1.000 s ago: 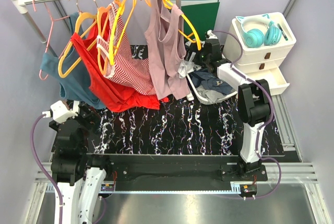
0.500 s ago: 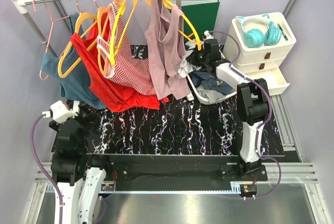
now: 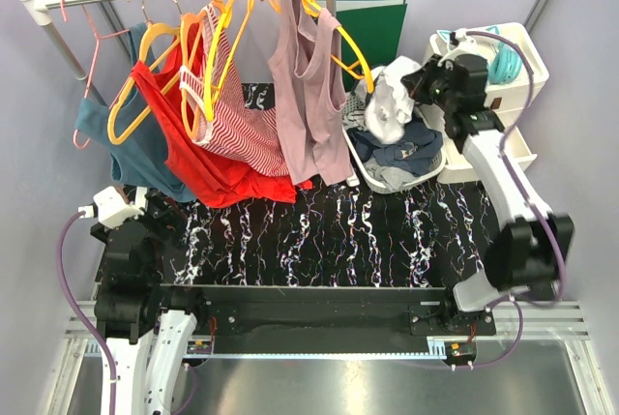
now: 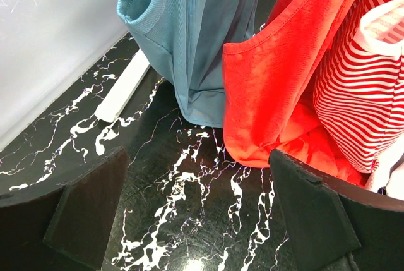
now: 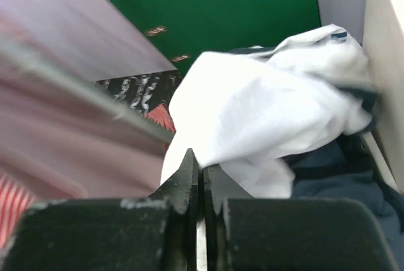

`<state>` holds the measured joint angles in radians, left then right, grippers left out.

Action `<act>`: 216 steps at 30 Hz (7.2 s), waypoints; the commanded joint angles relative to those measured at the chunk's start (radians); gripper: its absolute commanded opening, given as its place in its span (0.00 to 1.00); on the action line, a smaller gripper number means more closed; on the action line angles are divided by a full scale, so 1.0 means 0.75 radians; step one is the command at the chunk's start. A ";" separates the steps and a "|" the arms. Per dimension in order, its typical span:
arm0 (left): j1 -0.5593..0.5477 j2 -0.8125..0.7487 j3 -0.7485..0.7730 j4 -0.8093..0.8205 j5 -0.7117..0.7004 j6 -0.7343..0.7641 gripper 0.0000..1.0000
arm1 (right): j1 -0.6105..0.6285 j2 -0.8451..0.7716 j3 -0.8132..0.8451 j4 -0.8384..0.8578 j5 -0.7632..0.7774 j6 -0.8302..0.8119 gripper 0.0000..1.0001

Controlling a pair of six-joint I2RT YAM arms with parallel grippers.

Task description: Place the tank top on the hanger

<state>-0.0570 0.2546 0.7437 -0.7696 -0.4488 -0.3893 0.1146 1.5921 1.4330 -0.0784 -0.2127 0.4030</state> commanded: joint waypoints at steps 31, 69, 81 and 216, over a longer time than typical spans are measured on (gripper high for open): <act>-0.051 0.205 -0.020 0.155 0.355 0.083 0.89 | 1.266 -0.522 0.298 -0.411 0.406 -0.280 0.00; -0.897 0.556 -0.175 0.169 0.062 -0.473 0.90 | 0.956 -0.777 -0.289 -0.938 1.104 0.293 0.53; -0.922 0.572 -0.517 0.727 0.500 -0.520 0.89 | 0.956 -0.540 -0.305 -0.716 0.315 -0.065 0.81; -1.014 0.947 1.093 0.318 -0.228 0.173 0.00 | 0.847 -0.529 0.558 -0.894 1.081 -0.435 0.00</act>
<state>-0.8215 0.9489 1.5929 -0.4889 -0.4923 -0.3283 0.7582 1.2053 1.8553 -0.7364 0.5022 0.1612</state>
